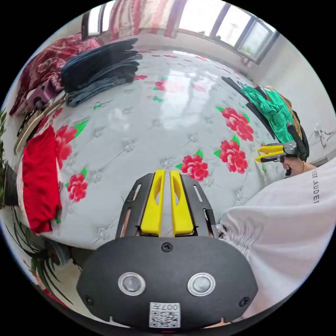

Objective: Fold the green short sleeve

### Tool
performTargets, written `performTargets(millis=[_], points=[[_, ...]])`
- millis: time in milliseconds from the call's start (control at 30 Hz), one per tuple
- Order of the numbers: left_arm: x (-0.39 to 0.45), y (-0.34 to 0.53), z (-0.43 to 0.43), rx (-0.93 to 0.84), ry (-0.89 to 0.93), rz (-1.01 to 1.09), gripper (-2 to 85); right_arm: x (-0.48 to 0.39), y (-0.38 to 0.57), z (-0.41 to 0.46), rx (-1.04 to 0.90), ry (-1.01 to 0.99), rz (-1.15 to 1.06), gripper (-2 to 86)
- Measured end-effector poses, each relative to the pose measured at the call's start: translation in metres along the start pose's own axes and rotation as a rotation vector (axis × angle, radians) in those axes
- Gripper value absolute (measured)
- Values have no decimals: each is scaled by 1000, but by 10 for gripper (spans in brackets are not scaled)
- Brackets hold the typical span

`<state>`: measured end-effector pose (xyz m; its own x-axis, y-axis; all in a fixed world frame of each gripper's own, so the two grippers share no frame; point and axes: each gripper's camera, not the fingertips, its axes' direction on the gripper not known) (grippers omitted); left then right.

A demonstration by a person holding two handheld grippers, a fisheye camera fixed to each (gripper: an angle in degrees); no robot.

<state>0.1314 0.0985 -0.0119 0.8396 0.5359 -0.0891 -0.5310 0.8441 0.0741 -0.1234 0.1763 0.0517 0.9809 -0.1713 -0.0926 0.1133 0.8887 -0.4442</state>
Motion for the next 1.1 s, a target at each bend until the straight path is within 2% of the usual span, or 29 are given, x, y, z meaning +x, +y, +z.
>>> performTargets(millis=[100,167,267,367,467,600,767,867,933,1000,1100], points=[[57,-45,37,-107,42,137,20,32,16,-6,67,-155,154,94],[93,-67,63,-195,36,184,19,60,28,-18,113,-176,230,91],[124,-81,94,-332,-36,181,12,127,67,-68,288,48,386,91],[139,-87,98,-329,-89,170,7,216,115,-127,421,284,615,91],[135,-89,100,-307,-52,97,8,302,157,-180,515,390,821,90],[124,-93,104,-309,12,-29,13,386,171,-202,441,451,890,89],[135,-103,112,-366,-25,-6,21,444,171,-183,348,377,934,79],[138,-103,115,-384,-34,-12,24,452,167,-171,304,377,955,50],[137,-101,115,-382,-32,-33,25,432,163,-179,369,457,955,30],[135,-98,114,-373,-46,-90,27,369,152,-195,544,510,777,15],[147,-93,87,-159,-21,-150,34,263,139,-206,655,486,467,6]])
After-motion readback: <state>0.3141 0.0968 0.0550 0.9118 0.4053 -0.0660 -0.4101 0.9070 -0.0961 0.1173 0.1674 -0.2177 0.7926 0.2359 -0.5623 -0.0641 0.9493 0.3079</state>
